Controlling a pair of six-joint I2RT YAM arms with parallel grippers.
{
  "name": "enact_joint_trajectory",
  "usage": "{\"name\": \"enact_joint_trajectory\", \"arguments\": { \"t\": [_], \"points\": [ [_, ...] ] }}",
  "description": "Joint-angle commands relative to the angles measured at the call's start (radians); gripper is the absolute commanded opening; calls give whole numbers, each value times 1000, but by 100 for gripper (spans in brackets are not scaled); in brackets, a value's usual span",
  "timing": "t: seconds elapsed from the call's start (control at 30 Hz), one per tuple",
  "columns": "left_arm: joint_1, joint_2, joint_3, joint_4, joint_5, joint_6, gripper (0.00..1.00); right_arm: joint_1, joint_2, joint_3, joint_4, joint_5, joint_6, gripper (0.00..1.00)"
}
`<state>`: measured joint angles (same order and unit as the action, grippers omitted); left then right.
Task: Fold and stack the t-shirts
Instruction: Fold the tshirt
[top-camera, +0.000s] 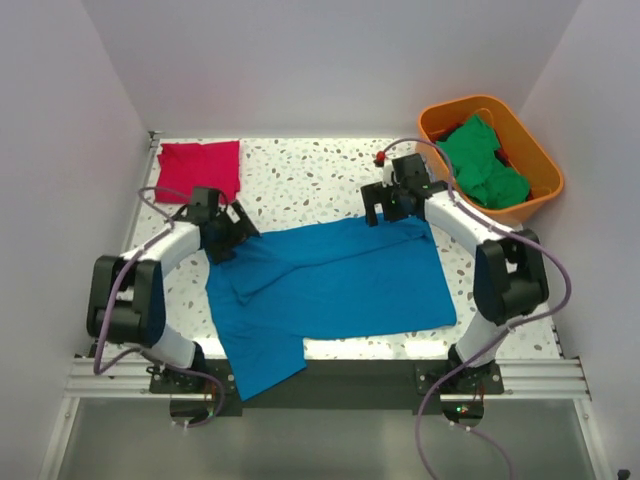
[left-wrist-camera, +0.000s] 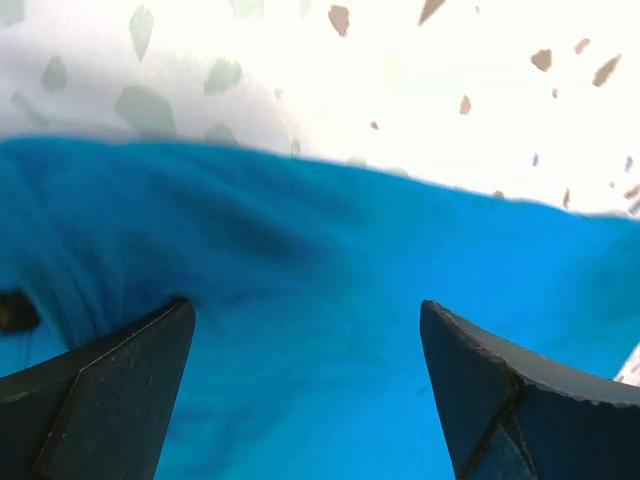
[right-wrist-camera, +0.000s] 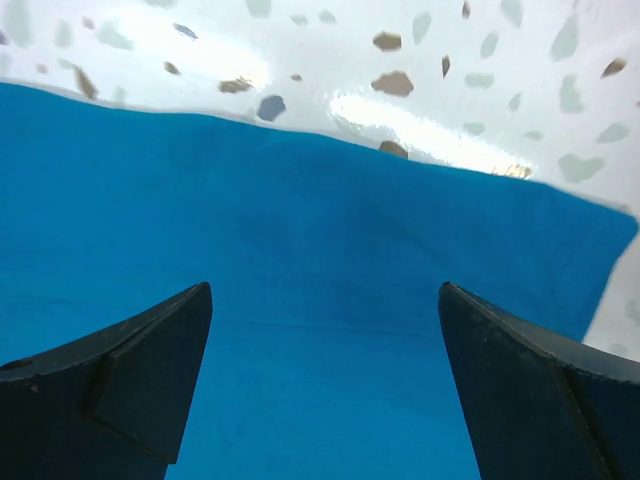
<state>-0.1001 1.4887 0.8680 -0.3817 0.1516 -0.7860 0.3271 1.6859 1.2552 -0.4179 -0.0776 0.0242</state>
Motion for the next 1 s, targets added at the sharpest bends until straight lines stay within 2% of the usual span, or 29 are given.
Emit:
{"name": "enact_joint_trajectory", "arguments": {
  "t": [0.0, 0.17, 0.33, 0.47, 0.63, 0.83, 0.97],
  "points": [
    [5, 103, 66, 132, 4, -10, 100, 0, 83, 52, 15, 30, 94, 99],
    [34, 274, 141, 58, -141, 8, 100, -6, 208, 85, -16, 160, 140, 99],
    [97, 402, 204, 38, -179, 28, 100, -23, 291, 116, -24, 272, 161, 99],
    [100, 498, 314, 6, -201, 51, 100, -39, 319, 118, -18, 335, 164, 99],
    [125, 603, 422, -40, -211, 76, 100, -100, 296, 89, 16, 289, 187, 99],
    [125, 605, 471, -54, -210, 88, 100, -112, 229, 47, 22, 285, 172, 99],
    [123, 558, 444, -40, -176, 102, 100, -89, 80, -59, 108, 143, 157, 99]
  ]
}}
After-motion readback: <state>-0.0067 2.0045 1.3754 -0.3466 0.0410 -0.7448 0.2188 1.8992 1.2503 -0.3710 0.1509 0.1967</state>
